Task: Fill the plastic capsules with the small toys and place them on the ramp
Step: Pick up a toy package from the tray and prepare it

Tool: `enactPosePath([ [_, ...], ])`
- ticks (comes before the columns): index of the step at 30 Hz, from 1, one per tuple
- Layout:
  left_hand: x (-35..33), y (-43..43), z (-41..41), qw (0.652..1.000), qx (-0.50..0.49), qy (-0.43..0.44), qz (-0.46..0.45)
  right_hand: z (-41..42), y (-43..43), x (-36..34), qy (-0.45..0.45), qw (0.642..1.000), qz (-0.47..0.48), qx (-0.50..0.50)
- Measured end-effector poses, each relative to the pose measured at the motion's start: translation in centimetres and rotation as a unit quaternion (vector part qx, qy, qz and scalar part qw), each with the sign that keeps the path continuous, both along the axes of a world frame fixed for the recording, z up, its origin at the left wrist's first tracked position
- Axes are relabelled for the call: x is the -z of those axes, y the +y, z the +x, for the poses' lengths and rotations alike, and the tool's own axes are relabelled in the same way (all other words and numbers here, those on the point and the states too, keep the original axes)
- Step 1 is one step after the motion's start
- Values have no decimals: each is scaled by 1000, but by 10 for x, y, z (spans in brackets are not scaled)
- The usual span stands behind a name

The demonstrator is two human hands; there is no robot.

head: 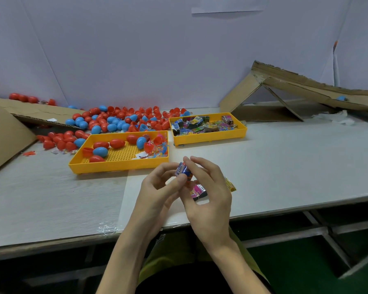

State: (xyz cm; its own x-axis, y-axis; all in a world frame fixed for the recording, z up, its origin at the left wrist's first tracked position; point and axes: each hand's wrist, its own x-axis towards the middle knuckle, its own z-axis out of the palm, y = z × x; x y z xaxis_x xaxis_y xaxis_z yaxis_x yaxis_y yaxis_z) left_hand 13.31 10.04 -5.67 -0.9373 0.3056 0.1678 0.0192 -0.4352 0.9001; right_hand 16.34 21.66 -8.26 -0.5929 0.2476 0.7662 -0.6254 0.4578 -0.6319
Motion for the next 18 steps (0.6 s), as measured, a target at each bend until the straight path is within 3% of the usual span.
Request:
enactPosePath([
  [4, -1, -2, 1, 998, 23, -21, 47, 0, -1, 0, -3, 1000, -13, -3],
  [18, 1, -3, -1, 999, 1, -14, 45, 1, 0, 0, 9, 1000, -9, -11],
])
